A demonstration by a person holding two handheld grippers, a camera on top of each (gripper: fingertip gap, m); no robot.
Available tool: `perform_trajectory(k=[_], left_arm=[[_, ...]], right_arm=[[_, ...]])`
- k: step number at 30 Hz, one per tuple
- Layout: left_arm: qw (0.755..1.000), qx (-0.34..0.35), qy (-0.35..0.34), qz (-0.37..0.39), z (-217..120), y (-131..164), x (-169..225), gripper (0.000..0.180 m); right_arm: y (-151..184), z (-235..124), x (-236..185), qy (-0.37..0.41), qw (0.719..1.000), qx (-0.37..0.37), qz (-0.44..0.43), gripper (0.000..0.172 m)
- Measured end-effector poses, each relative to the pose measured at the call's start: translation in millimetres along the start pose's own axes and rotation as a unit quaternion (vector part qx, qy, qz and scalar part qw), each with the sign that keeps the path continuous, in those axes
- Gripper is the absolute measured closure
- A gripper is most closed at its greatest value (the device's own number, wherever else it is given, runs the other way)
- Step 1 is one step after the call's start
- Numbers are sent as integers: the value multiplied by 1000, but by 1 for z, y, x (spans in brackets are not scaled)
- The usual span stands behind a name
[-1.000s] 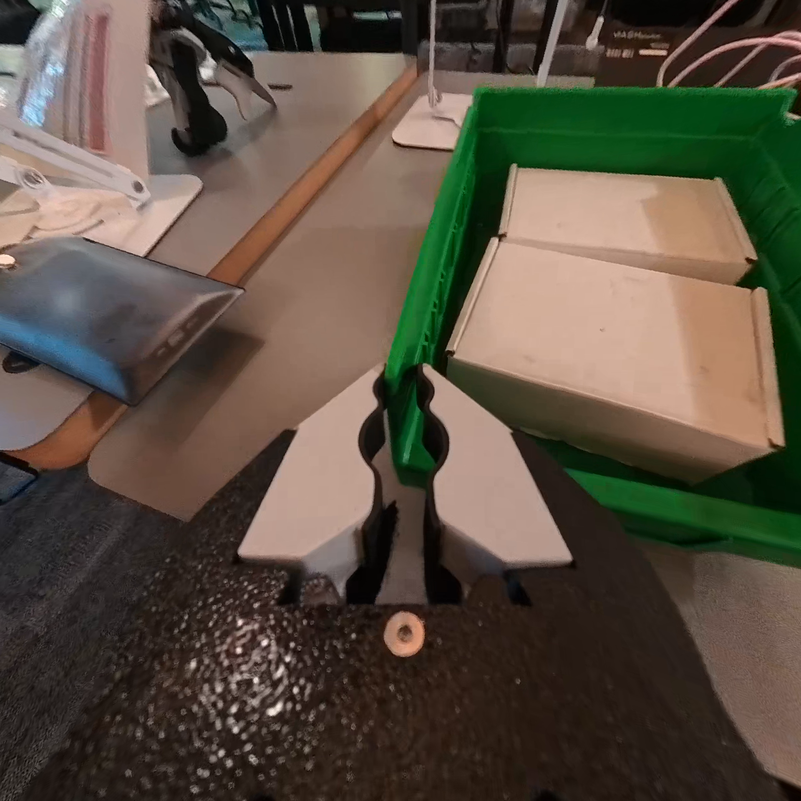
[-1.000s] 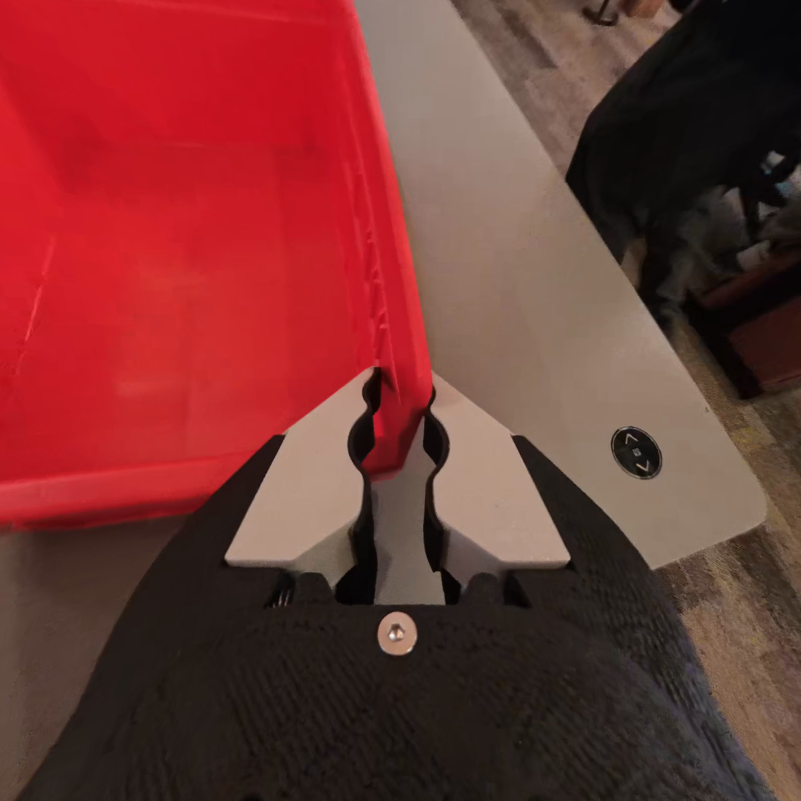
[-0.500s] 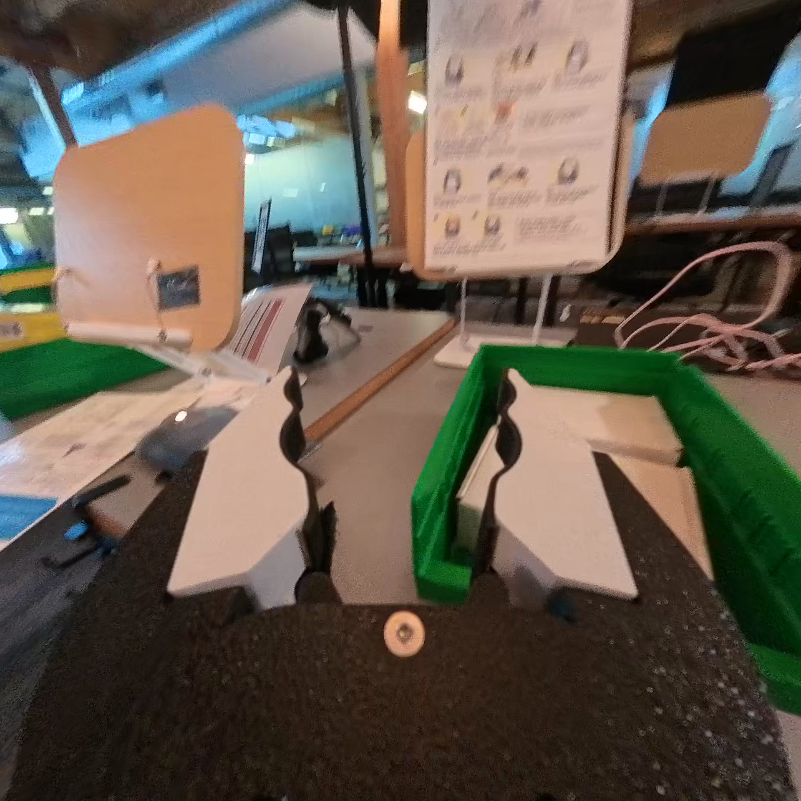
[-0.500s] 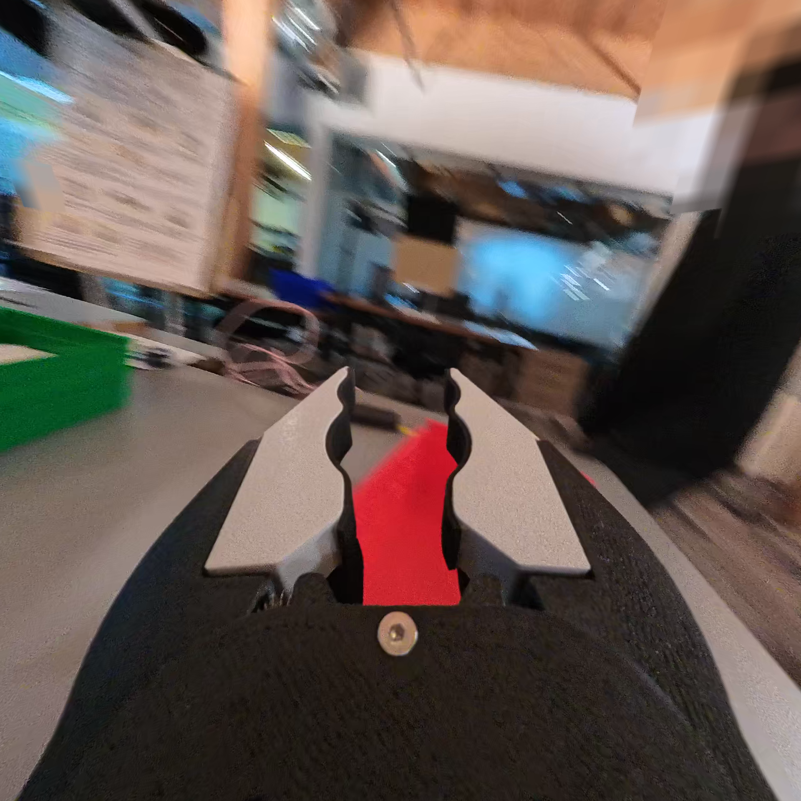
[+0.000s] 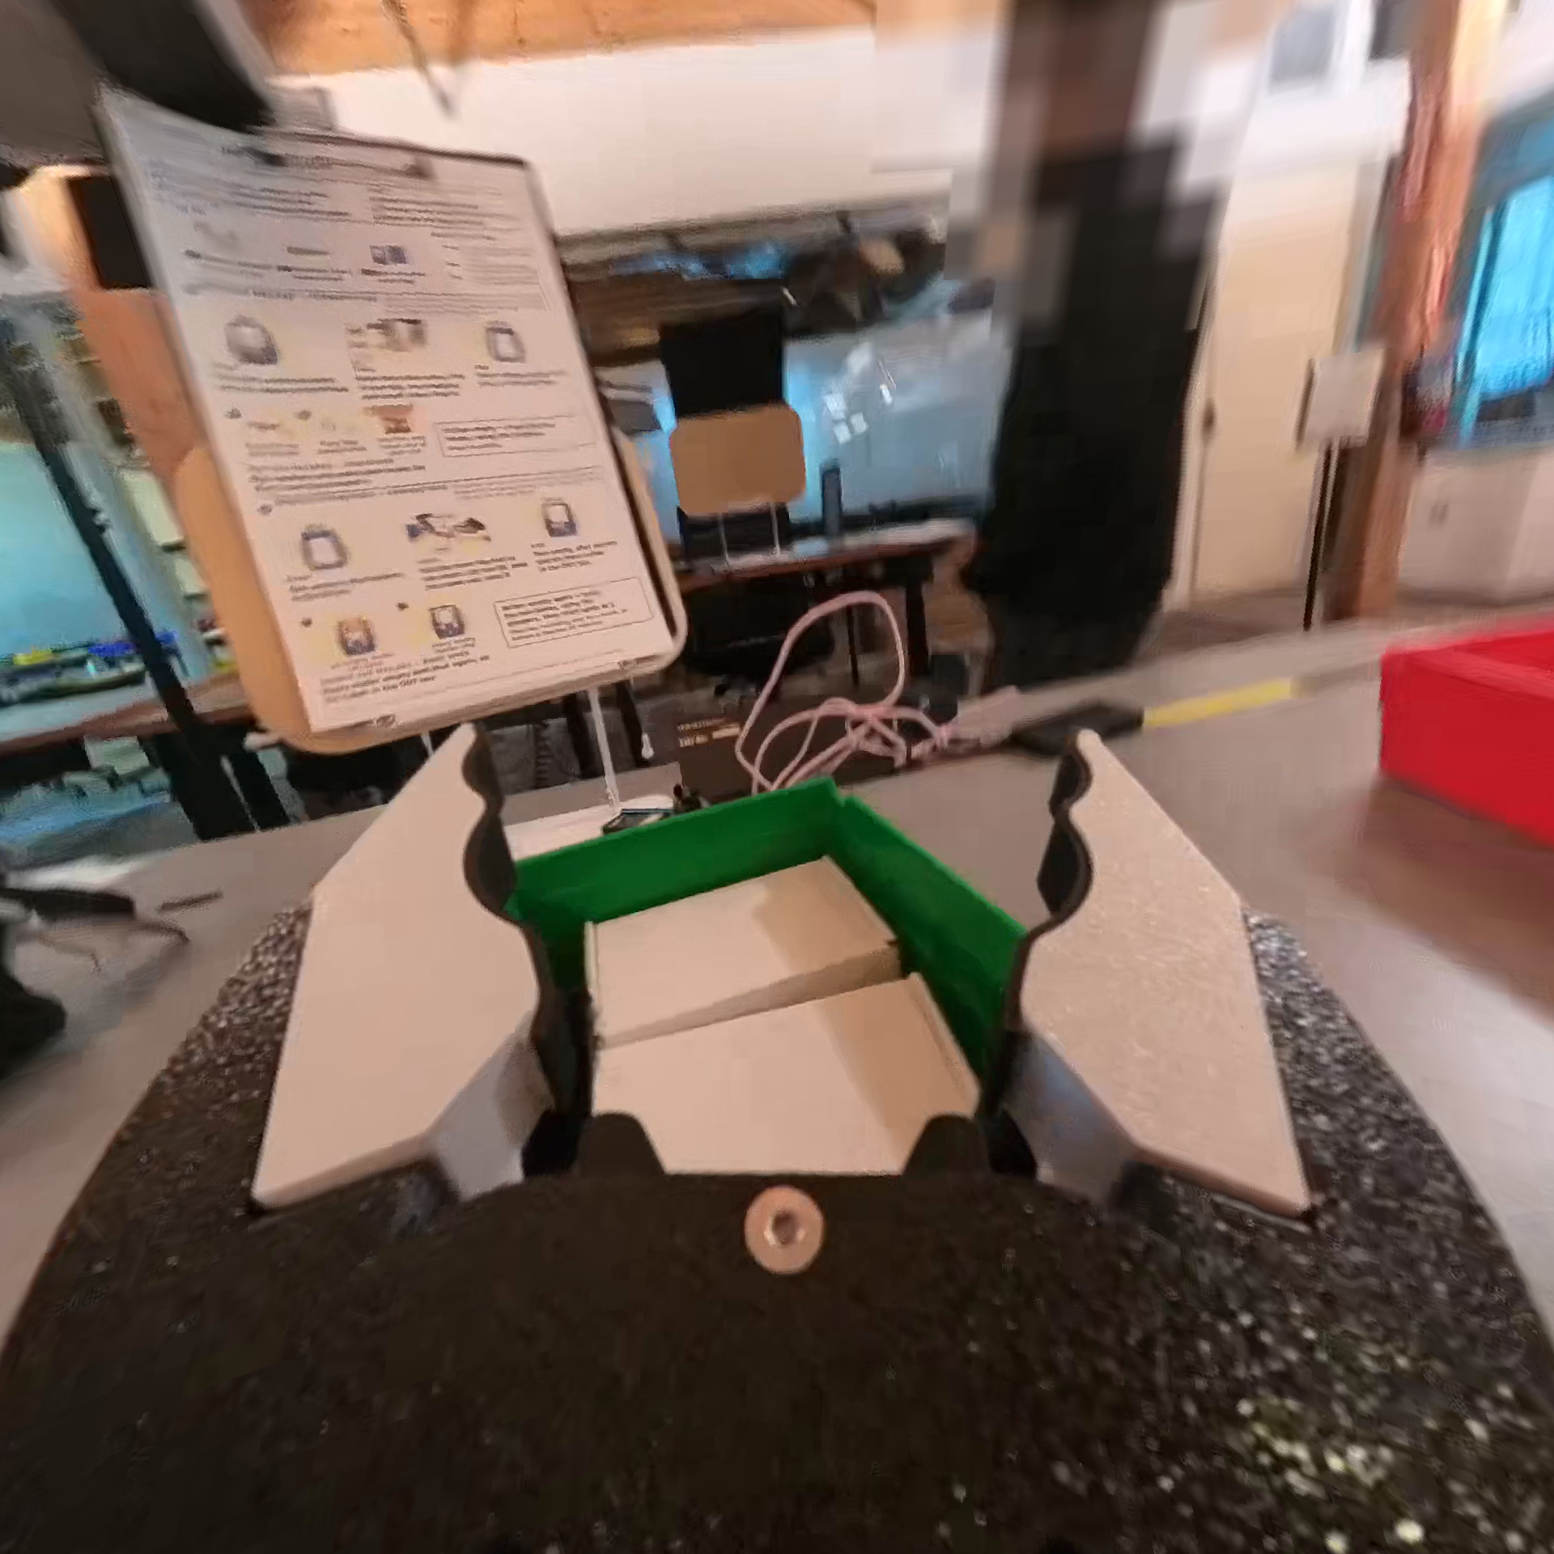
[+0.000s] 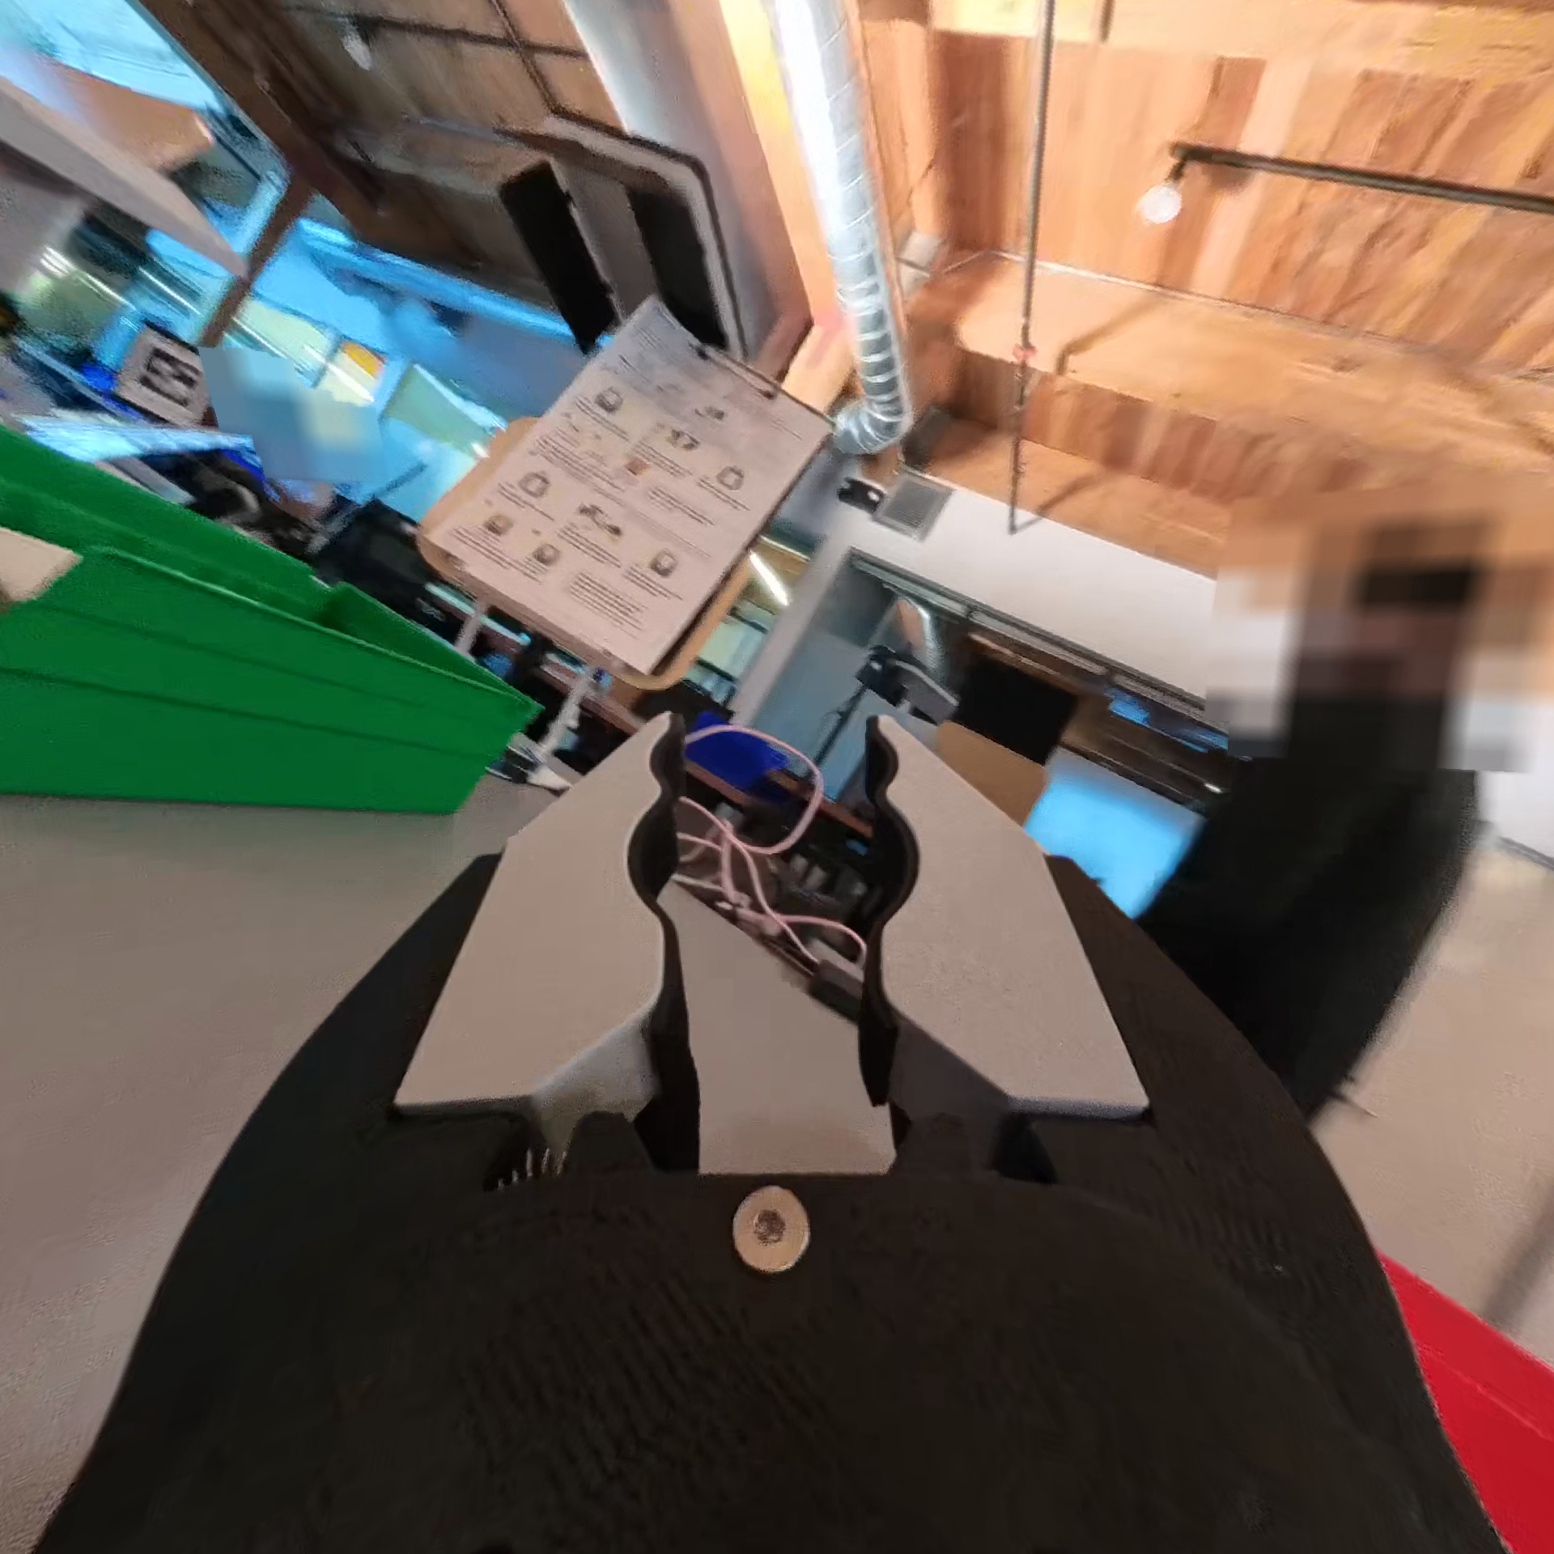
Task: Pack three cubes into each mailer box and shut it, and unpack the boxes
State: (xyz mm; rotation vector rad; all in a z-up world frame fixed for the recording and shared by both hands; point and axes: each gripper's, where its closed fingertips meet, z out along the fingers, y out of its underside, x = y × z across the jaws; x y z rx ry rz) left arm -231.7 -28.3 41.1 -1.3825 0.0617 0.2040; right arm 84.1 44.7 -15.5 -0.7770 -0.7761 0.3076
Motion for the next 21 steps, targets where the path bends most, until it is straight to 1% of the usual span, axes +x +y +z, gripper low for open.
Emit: perform_trajectory(k=[1, 2, 3, 4, 5, 6, 7, 8, 10, 12, 14, 15, 16, 17, 20, 21], left_arm=[[998, -32, 34, 42, 10, 3, 6, 61], [991, -68, 79, 85, 20, 9, 14, 69], [977, -107, 131, 129, 29, 18, 23, 77], [952, -152, 198, 176, 33, 33, 33, 85], [915, -202, 267, 225, 33, 51, 41, 93], [882, -242, 309, 261, 34, 68, 42, 102], [854, -277, 338, 283, 36, 83, 40, 110], [825, -318, 370, 286, 33, 99, 41, 97], [767, -405, 407, 287, 22, 127, 36, 80], [715, -464, 421, 309, 10, 148, 31, 63], [671, -506, 416, 347, 3, 164, 25, 46], [654, -519, 412, 365, 2, 171, 22, 37], [641, -524, 412, 380, 2, 177, 22, 29], [629, -526, 421, 387, -1, 182, 24, 29], [601, -552, 454, 357, -13, 193, 32, 47], [600, -555, 456, 352, -12, 195, 32, 46]], right_arm=[[5, 1, 3, 11, 1000, -17, -11, 130], [10, 1, 4, 18, 999, -32, -20, 130], [14, 1, 5, 22, 999, -41, -24, 130], [17, 2, 6, 24, 998, -50, -23, 130], [19, 2, 8, 27, 998, -57, -20, 131], [20, 2, 9, 30, 998, -59, -17, 130], [22, 2, 10, 32, 997, -62, -13, 130], [24, 2, 10, 33, 997, -69, -9, 131], [30, 2, 12, 36, 996, -83, -7, 130], [33, 2, 13, 40, 995, -92, -8, 131], [35, 3, 12, 39, 994, -97, -7, 131], [36, 3, 12, 38, 994, -100, -6, 130], [37, 3, 11, 36, 994, -103, -5, 130], [37, 3, 10, 35, 994, -105, -4, 130], [38, 2, 11, 36, 994, -107, -3, 130], [38, 2, 11, 36, 994, -106, -2, 130]])
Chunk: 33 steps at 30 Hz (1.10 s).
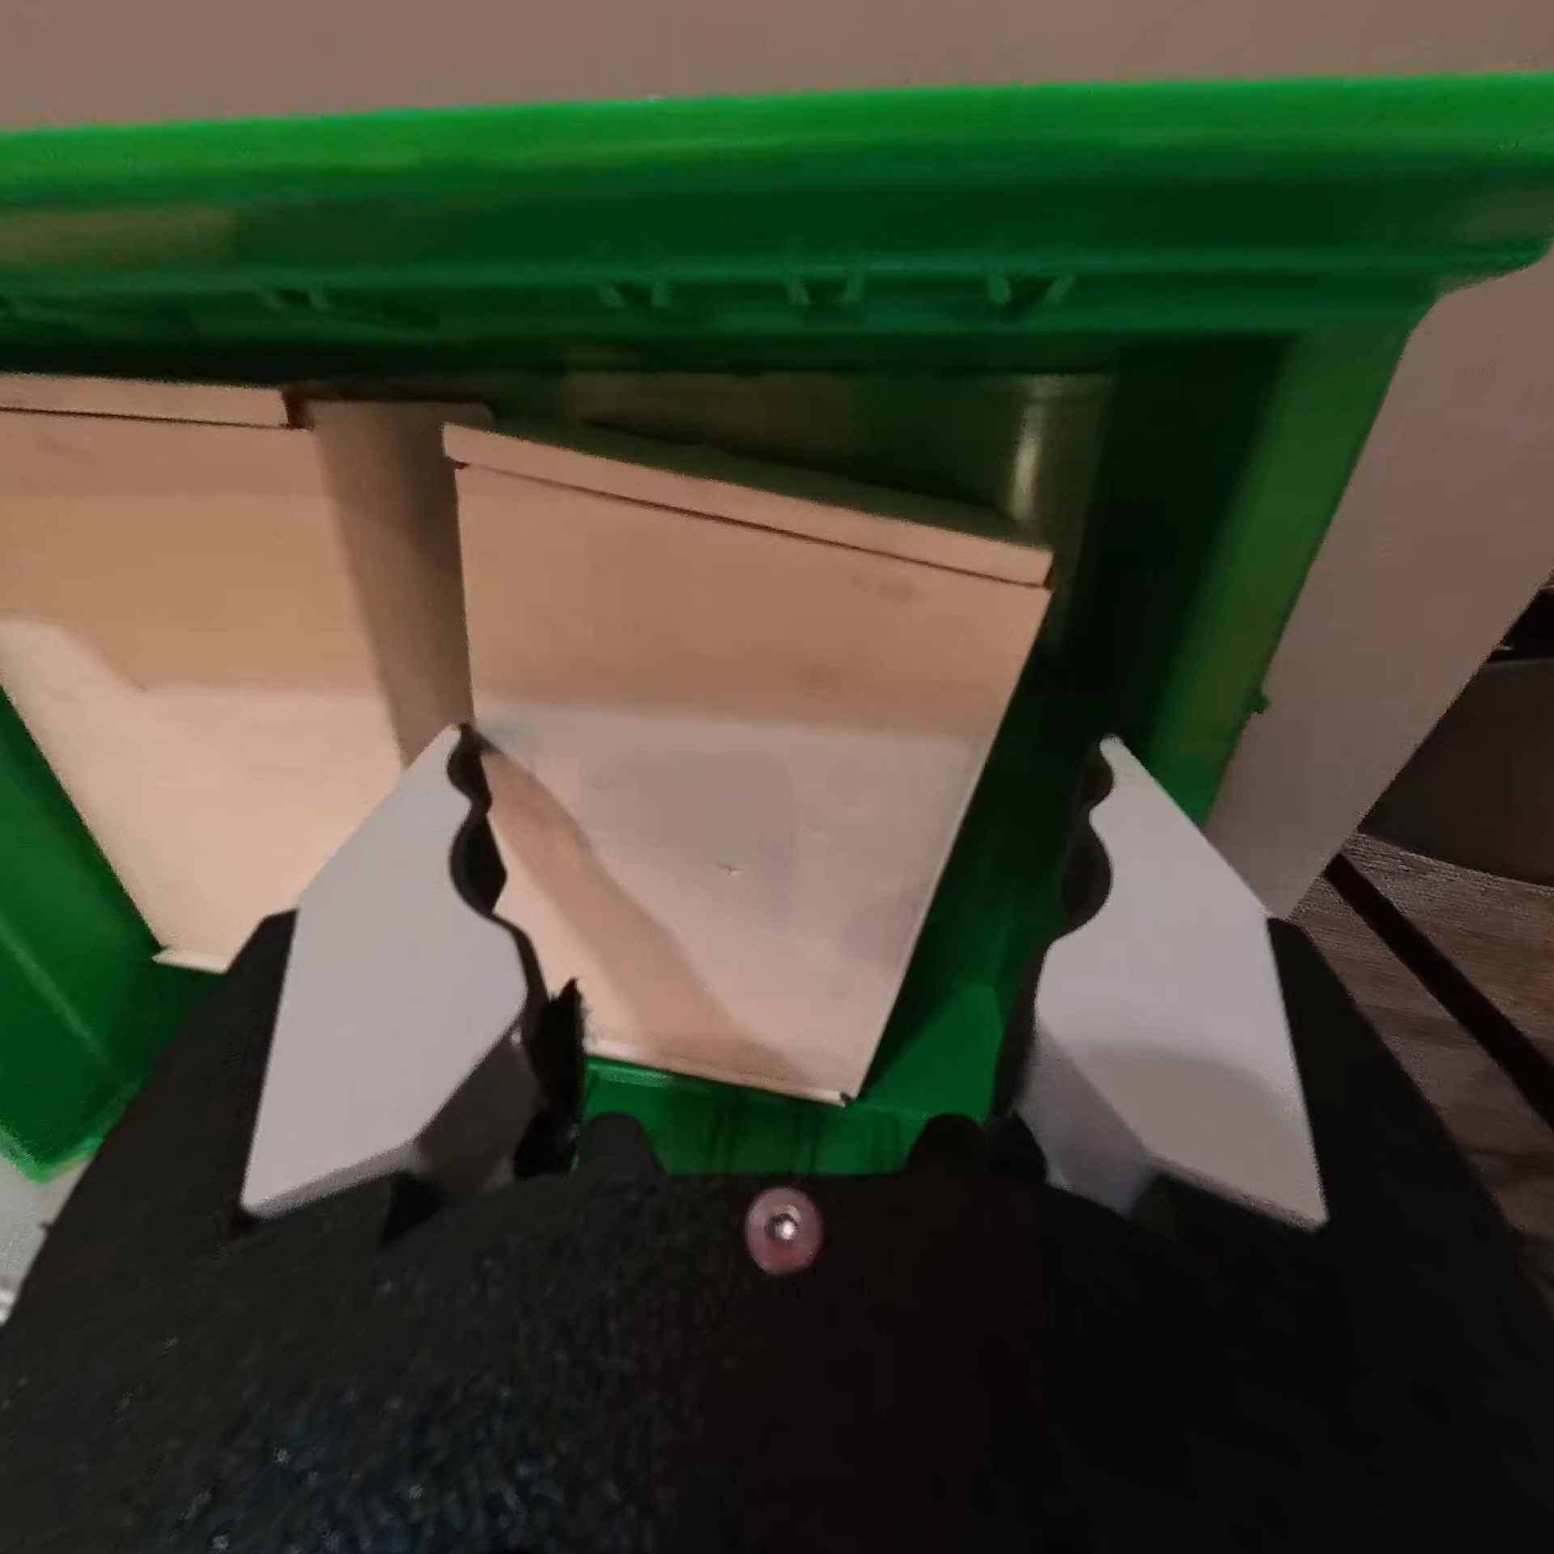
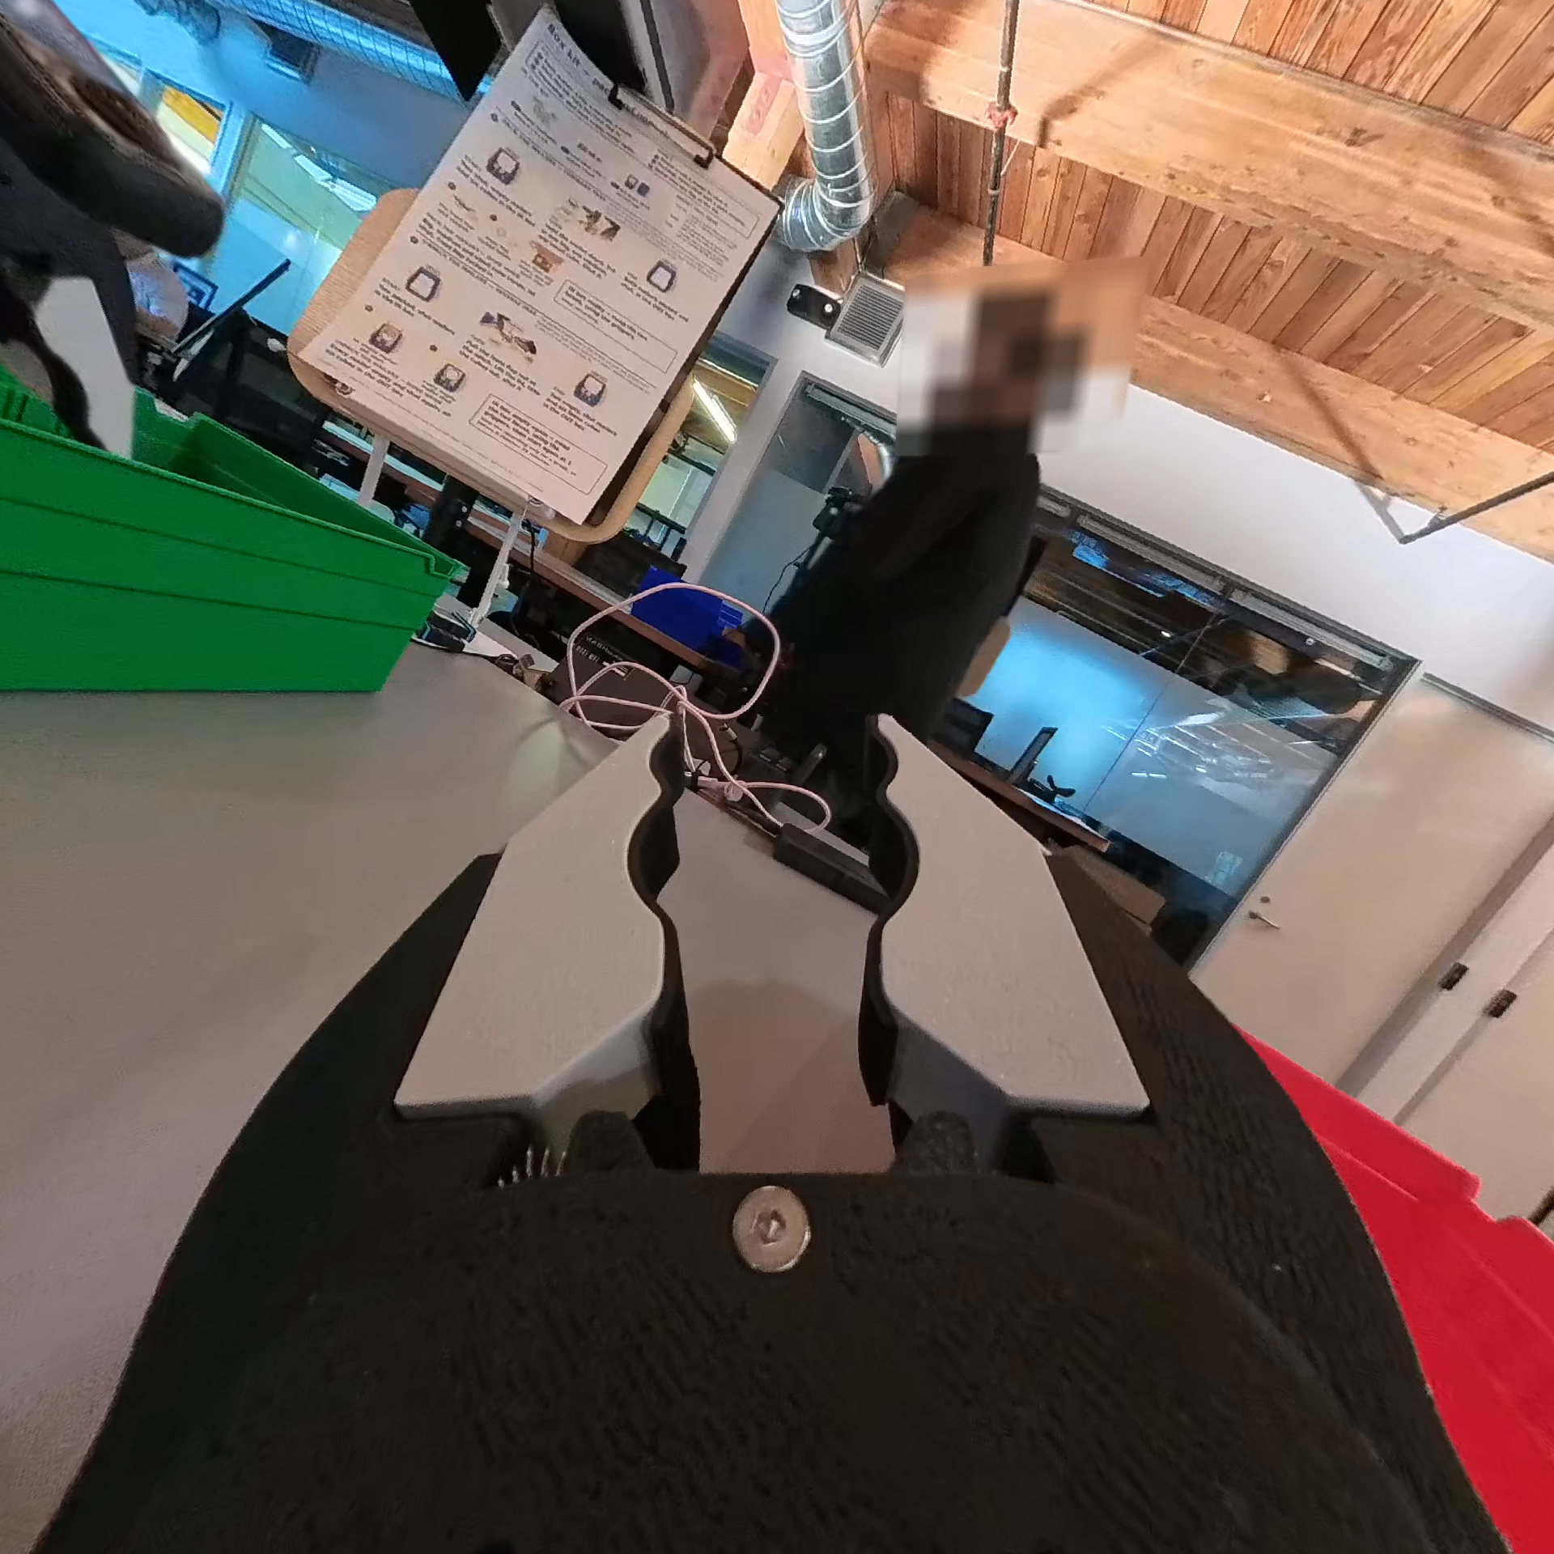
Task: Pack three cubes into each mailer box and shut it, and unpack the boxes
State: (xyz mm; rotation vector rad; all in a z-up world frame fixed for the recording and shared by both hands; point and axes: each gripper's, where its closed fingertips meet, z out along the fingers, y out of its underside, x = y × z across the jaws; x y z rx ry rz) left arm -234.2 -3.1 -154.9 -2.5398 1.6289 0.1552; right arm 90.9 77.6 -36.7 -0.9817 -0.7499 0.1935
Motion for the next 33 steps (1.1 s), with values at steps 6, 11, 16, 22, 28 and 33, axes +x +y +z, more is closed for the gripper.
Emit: perform_trajectory(k=[6, 11, 16, 22, 28, 33], left_arm=[[1000, -21, 15, -8, 9, 9, -10, 51], [999, -28, 13, 19, 13, 13, -11, 53], [999, 1, -13, 43, 16, 15, -13, 54], [997, 19, -50, 60, 16, 16, -13, 53], [963, 155, -215, 51, -13, 11, -8, 115], [912, 178, -362, 76, -39, 14, -2, 144]], right_arm=[[2, 0, -3, -10, 1000, -5, 8, 131], [6, 1, -9, -26, 1000, -16, 4, 132], [12, 3, -18, -49, 998, -33, 6, 135], [15, 3, -23, -61, 997, -41, 2, 136], [16, 3, -23, -63, 997, -43, 2, 137], [19, 5, -27, -72, 996, -50, 2, 137]])
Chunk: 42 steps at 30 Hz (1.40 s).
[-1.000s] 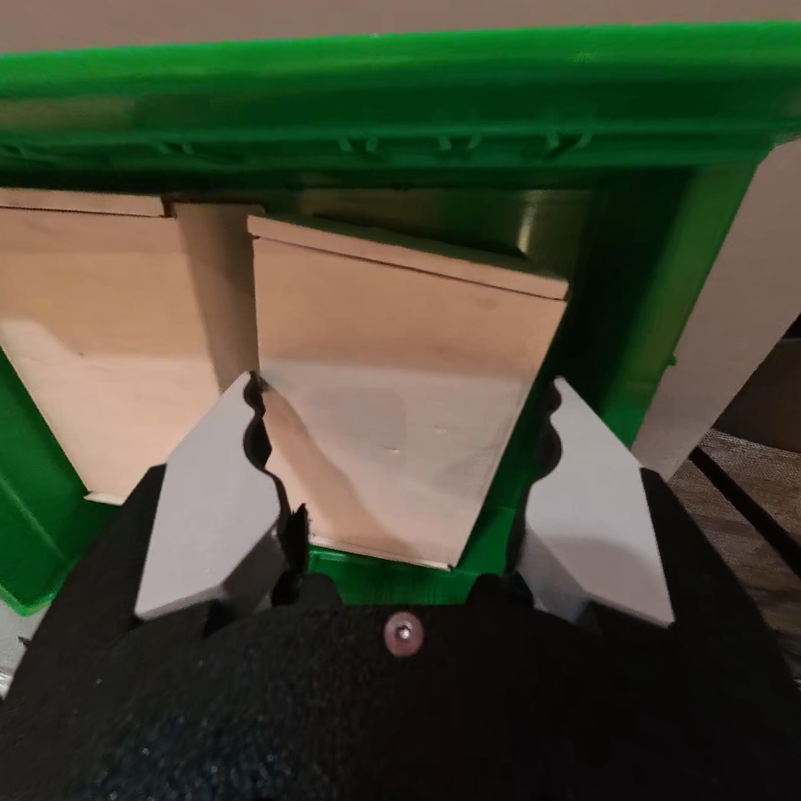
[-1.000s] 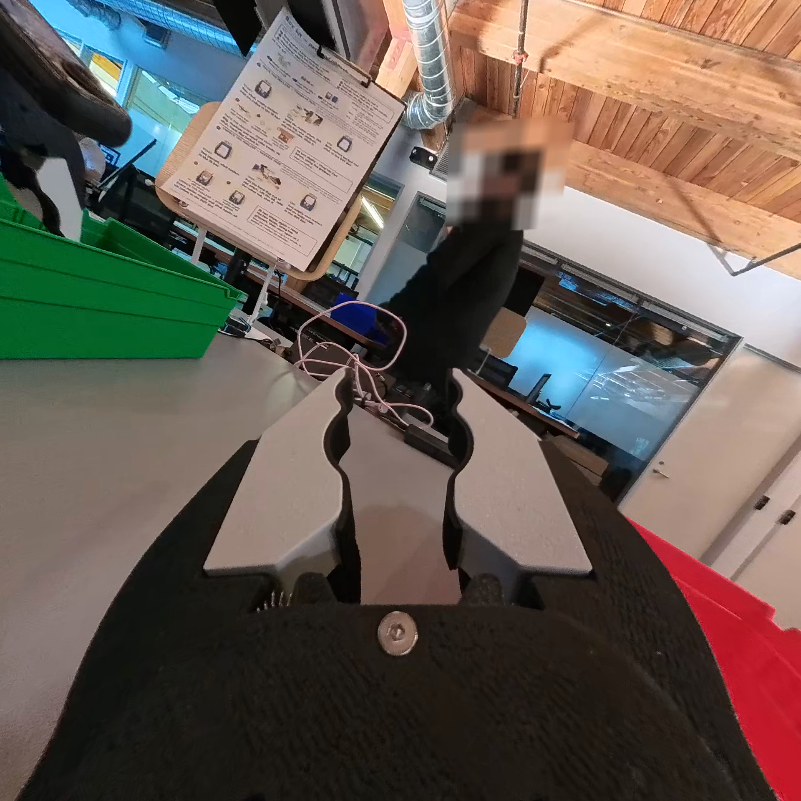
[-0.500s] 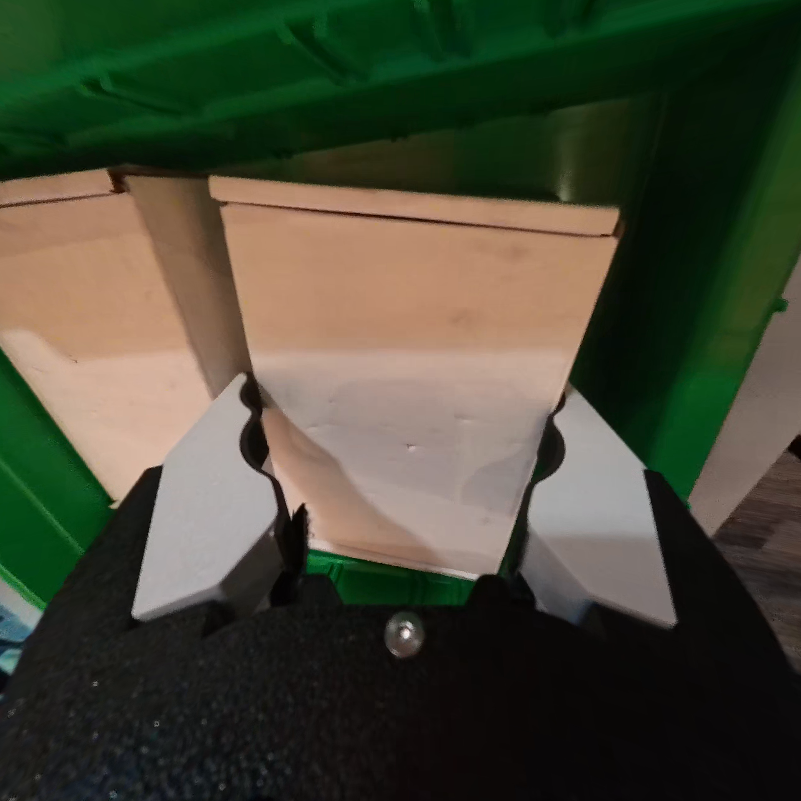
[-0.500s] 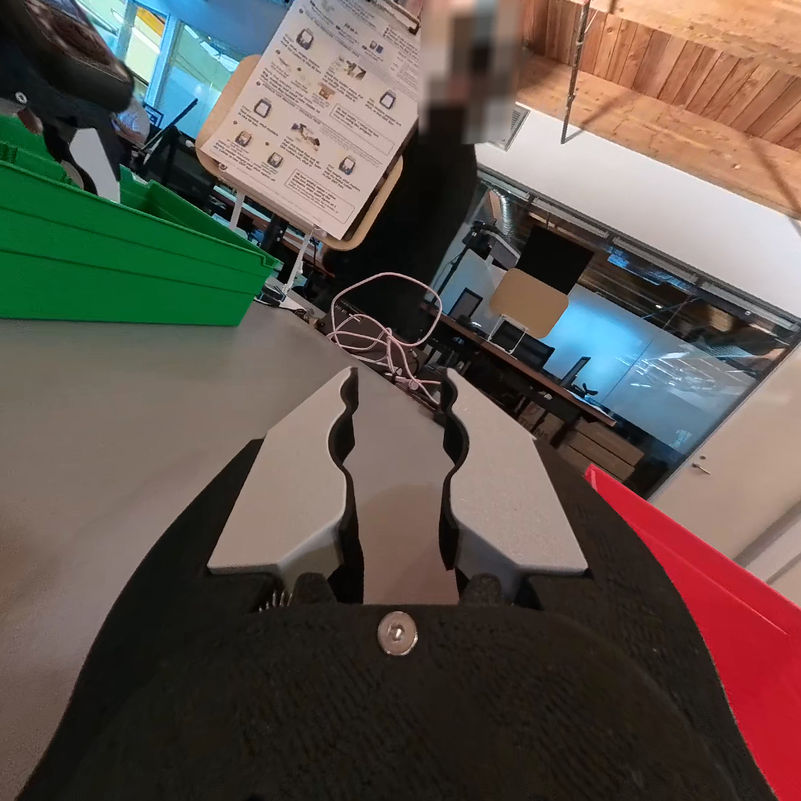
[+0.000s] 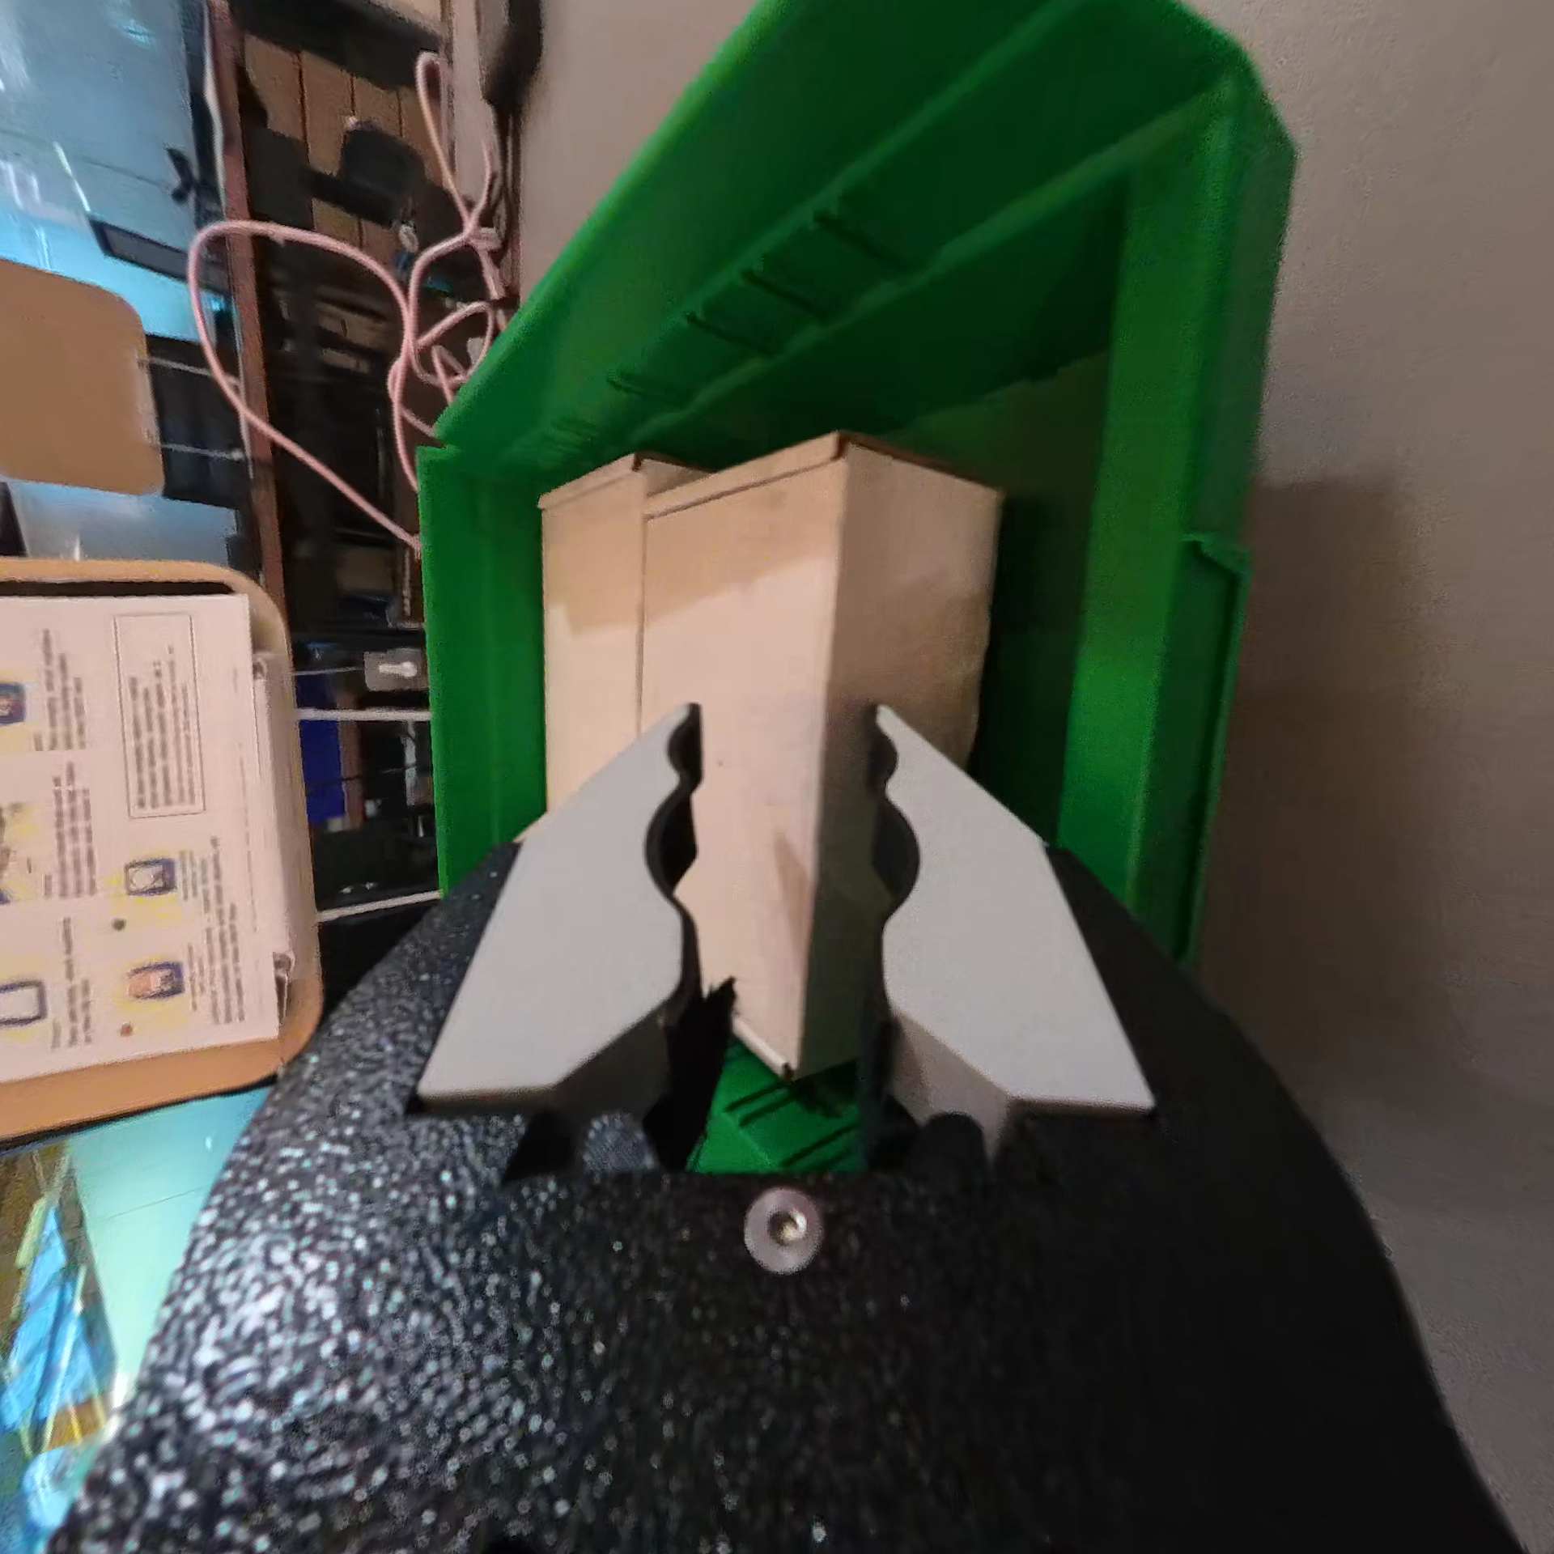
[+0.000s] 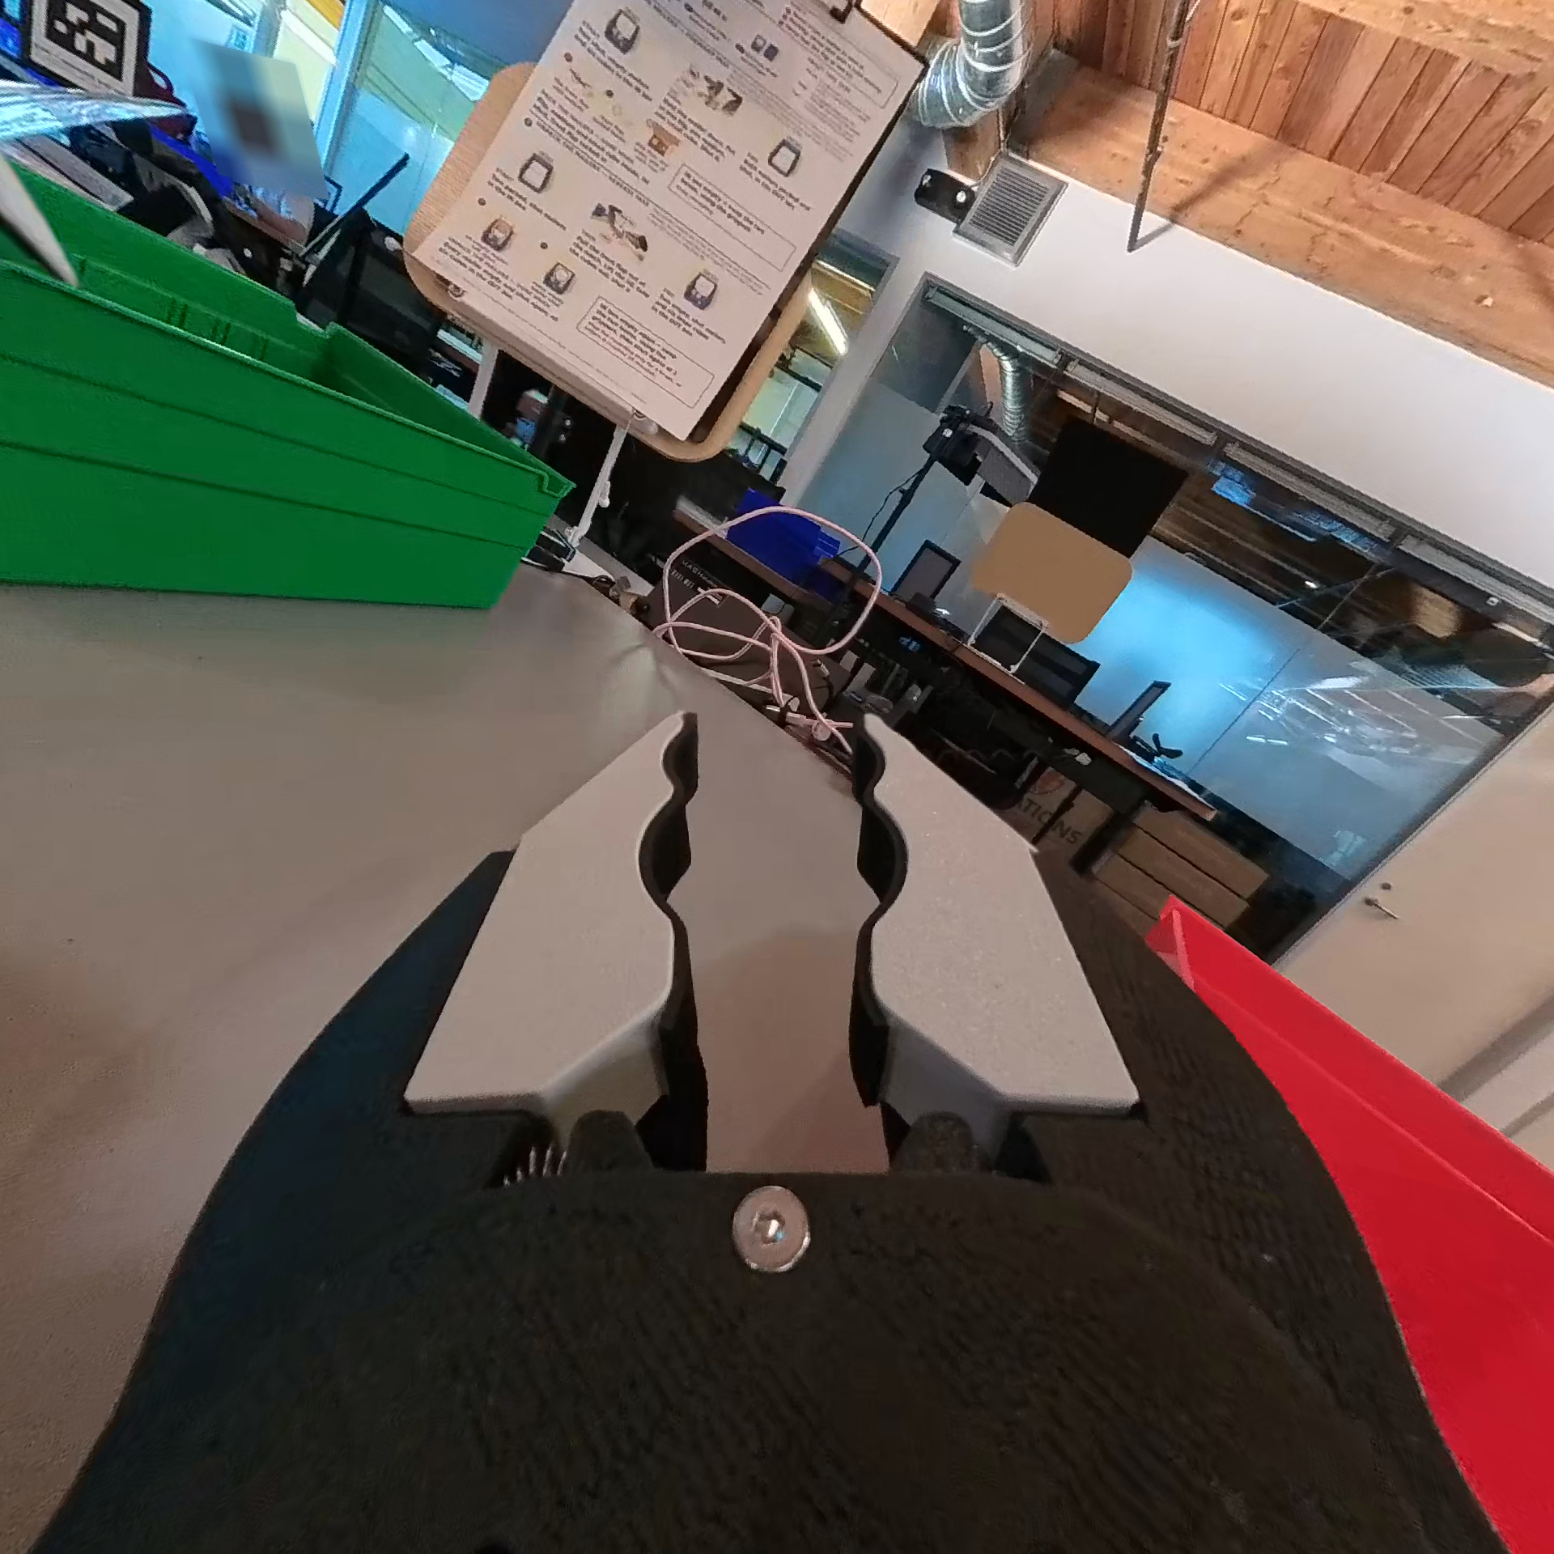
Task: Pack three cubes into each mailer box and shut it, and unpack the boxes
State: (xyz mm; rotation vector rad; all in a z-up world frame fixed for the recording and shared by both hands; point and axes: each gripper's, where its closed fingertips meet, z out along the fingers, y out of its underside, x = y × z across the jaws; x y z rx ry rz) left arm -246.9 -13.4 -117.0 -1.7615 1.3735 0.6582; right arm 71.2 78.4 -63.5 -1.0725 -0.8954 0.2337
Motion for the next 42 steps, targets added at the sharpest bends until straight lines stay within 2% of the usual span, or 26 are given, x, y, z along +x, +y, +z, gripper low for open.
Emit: perform_trajectory(k=[3, 5, 7, 9, 13, 18, 21, 26, 29, 31, 35, 42], left_arm=[[998, 3, 41, -52, -1, -3, -4, 121], [990, -3, 98, -100, 1, -4, -8, 93], [971, -31, 176, -159, 7, -2, -6, 58], [947, -67, 252, -186, 14, 3, 0, 48], [924, -138, 317, -164, 30, 19, 2, 46], [903, -179, 352, -169, 38, 26, 6, 44], [900, -189, 354, -167, 36, 27, 8, 46], [881, -197, 381, -197, 26, 20, 13, 49], [883, -203, 380, -185, 31, 28, 15, 49], [878, -223, 387, -170, 36, 38, 24, 43], [879, -224, 393, -147, 43, 43, 32, 46], [897, -214, 366, -126, 42, 43, 33, 45]], right_arm=[[1, 1, -1, -2, 1000, -4, -3, 137], [2, 1, -3, -4, 1000, -7, -4, 137], [4, 2, -4, -6, 1000, -11, -8, 137], [5, 2, -5, -6, 1000, -14, -13, 137], [6, 3, -6, -9, 1000, -18, -15, 137], [7, 3, -7, -11, 1000, -19, -18, 137], [6, 3, -8, -12, 1000, -19, -22, 137], [6, 2, -8, -12, 1000, -19, -18, 136], [6, 2, -8, -12, 1000, -19, -18, 136], [7, 3, -8, -13, 1000, -22, -18, 136], [9, 3, -10, -17, 999, -26, -16, 136], [11, 4, -12, -24, 999, -32, -13, 136]])
